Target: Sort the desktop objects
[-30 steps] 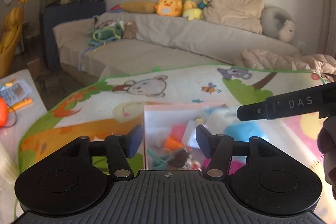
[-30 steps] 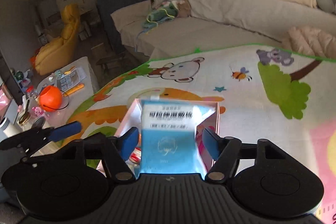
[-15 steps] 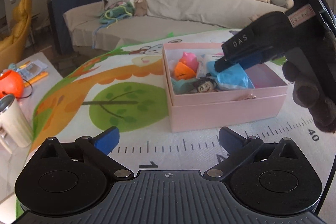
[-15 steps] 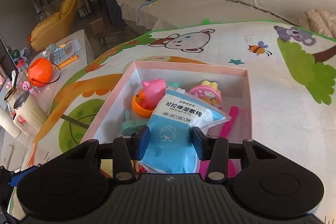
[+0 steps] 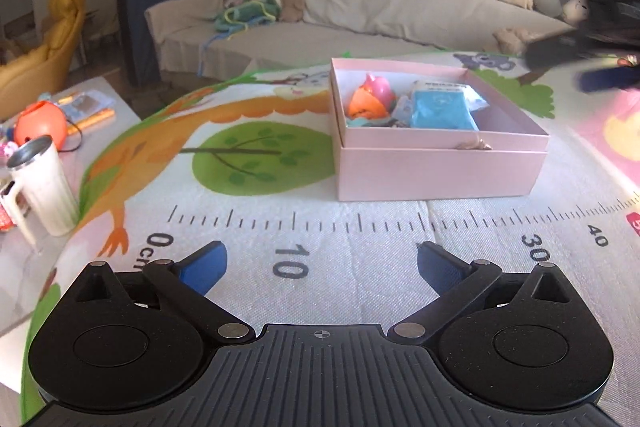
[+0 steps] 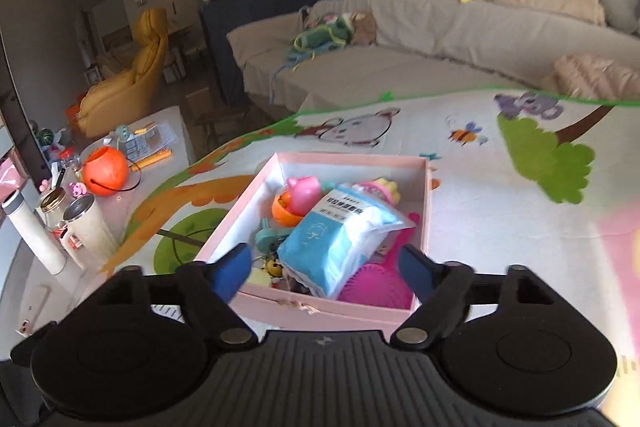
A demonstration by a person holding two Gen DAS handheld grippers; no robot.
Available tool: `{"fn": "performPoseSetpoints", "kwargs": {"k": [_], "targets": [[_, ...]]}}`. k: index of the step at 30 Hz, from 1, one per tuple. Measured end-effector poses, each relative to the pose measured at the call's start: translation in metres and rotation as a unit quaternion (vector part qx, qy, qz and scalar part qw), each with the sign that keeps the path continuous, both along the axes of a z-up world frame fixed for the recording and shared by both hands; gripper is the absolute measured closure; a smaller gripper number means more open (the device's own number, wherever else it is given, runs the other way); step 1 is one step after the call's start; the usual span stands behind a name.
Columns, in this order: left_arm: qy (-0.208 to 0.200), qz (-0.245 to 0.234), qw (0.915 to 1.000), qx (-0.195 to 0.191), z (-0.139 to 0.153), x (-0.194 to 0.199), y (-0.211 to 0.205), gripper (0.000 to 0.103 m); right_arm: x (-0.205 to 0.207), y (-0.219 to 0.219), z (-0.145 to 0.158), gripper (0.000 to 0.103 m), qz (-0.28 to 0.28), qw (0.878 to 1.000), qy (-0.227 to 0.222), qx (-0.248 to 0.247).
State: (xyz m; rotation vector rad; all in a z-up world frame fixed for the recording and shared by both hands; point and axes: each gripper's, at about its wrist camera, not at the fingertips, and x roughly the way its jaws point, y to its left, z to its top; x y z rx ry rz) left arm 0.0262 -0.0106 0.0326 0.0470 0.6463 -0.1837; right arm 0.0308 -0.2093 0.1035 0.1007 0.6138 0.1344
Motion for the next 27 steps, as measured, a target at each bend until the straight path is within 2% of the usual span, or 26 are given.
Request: {"fn": "performPoseSetpoints", "kwargs": {"k": [1, 4, 6, 9, 12, 15, 18, 21, 27], "targets": [[0.001, -0.001, 1.0, -0.003, 0.0, 0.0, -0.001, 0.0, -0.018, 0.0, -0.001, 0.0, -0.007, 1.0, -0.008, -0.01], [0.004, 0.003, 1.0, -0.005, -0.007, 0.004, -0.008, 0.0, -0.05, 0.0, -0.02, 0.0, -0.03, 0.999, 0.011, -0.019], [0.001, 0.003, 1.0, -0.001, -0.012, 0.006, -0.014, 0.0, -0.066, -0.002, -0.046, 0.0, -0.062, 0.997, 0.036, -0.02], [0.012, 0.004, 0.9999, 0.006, -0.022, 0.011, -0.022, 0.0, -0.069, -0.001, -0.085, 0.0, -0.097, 0.991, 0.084, -0.025], [0.022, 0.014, 0.9996, 0.011, -0.03, 0.015, -0.024, 0.0, -0.073, 0.003, -0.11, 0.0, -0.115, 0.988, 0.086, -0.049], [0.022, 0.015, 0.9996, 0.011, -0.031, 0.013, -0.023, 0.0, -0.071, 0.01, -0.113, 0.0, -0.11, 0.988, 0.079, -0.076], [0.023, 0.015, 0.9996, 0.01, -0.031, 0.012, -0.023, 0.0, -0.066, 0.007, -0.114, 0.0, -0.113, 0.989, 0.074, -0.066], [0.023, 0.015, 0.9996, 0.011, -0.031, 0.012, -0.022, 0.0, -0.07, 0.008, -0.119, 0.0, -0.118, 0.99, 0.049, -0.067], [0.023, 0.016, 0.9996, 0.01, -0.031, 0.014, -0.023, 0.0, -0.071, 0.009, -0.118, 0.0, -0.12, 0.989, 0.048, -0.068]]}}
